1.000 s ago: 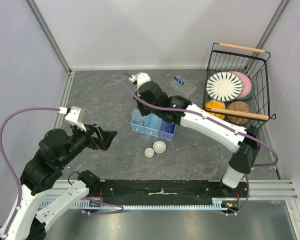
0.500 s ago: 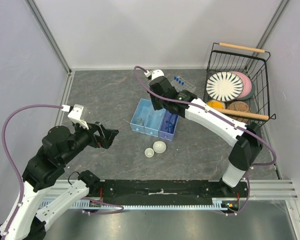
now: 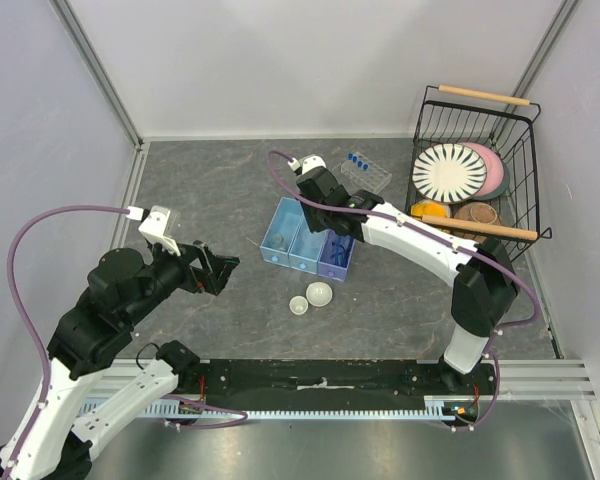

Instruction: Organize the chemistry lab equipment

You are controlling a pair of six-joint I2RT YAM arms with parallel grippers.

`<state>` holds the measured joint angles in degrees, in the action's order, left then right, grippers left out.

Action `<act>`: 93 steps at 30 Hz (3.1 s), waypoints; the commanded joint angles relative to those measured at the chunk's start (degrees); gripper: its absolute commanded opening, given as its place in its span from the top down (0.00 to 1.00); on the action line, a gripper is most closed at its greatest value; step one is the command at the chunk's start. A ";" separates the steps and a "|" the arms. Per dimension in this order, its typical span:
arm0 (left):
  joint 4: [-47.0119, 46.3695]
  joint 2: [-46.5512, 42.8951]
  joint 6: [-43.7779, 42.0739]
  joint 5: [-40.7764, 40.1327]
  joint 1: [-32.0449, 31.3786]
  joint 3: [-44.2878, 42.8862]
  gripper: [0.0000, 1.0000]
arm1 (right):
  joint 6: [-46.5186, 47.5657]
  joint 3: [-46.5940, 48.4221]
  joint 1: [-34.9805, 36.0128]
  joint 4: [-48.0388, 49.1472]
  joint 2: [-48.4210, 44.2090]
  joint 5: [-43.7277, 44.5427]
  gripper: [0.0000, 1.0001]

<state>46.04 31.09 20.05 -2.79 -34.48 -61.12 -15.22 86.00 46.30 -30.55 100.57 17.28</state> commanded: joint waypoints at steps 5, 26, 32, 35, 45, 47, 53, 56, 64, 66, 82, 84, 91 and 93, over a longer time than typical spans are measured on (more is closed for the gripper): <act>-2.98 0.20 -1.42 0.68 0.11 -0.14 0.00 | -1.21 -1.71 -0.16 3.74 0.06 -2.60 1.00; -3.77 -0.50 -0.89 1.12 0.11 1.27 0.00 | -3.59 -10.76 4.05 6.55 -2.05 -2.69 1.00; -3.59 -0.94 -0.72 1.20 0.11 1.36 0.00 | -3.23 -11.38 6.43 6.55 -1.87 0.03 0.83; -3.59 -0.95 -0.63 1.21 0.11 1.36 0.00 | -3.23 -11.12 7.13 6.38 -2.92 0.74 0.69; -4.03 -0.51 -0.72 1.38 0.11 1.53 0.00 | -3.32 -7.77 10.20 1.46 -10.83 4.60 0.53; -4.12 -0.42 -0.80 1.38 0.11 1.53 0.00 | -3.85 -8.39 11.00 -0.12 -13.72 4.52 0.52; -5.34 -0.15 -0.81 1.99 0.11 2.06 0.00 | -8.76 -16.45 13.28 -1.45 -20.49 1.71 0.52; -5.96 -0.07 -0.46 2.61 0.03 2.32 0.00 | -10.69 -19.88 14.69 -0.92 -21.99 1.18 0.52; -6.75 0.11 -0.01 2.61 0.11 3.38 0.00 | -12.99 -25.00 16.45 3.30 -19.98 -1.11 0.58; -6.75 0.02 -0.01 2.61 0.03 3.55 0.00 | -13.25 -25.61 16.71 4.61 -18.67 -1.37 0.60; -5.61 -0.86 -0.19 2.61 0.11 3.73 0.00 | -13.87 -26.41 17.77 11.30 -7.59 -4.97 0.62; -5.61 -0.86 -0.19 2.61 0.11 3.73 0.00 | -13.78 -26.58 17.94 11.56 -7.24 -5.06 0.62; -5.61 -1.12 -0.54 2.35 0.11 3.82 0.00 | -13.69 -26.84 18.03 12.44 -5.39 -5.41 0.62; -5.44 -1.12 -0.45 2.35 0.03 3.91 0.00 | -13.69 -27.02 17.94 12.62 -5.13 -5.59 0.62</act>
<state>41.71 30.37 20.10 -0.93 -34.48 -57.65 -28.32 59.46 63.92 -20.12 94.70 12.25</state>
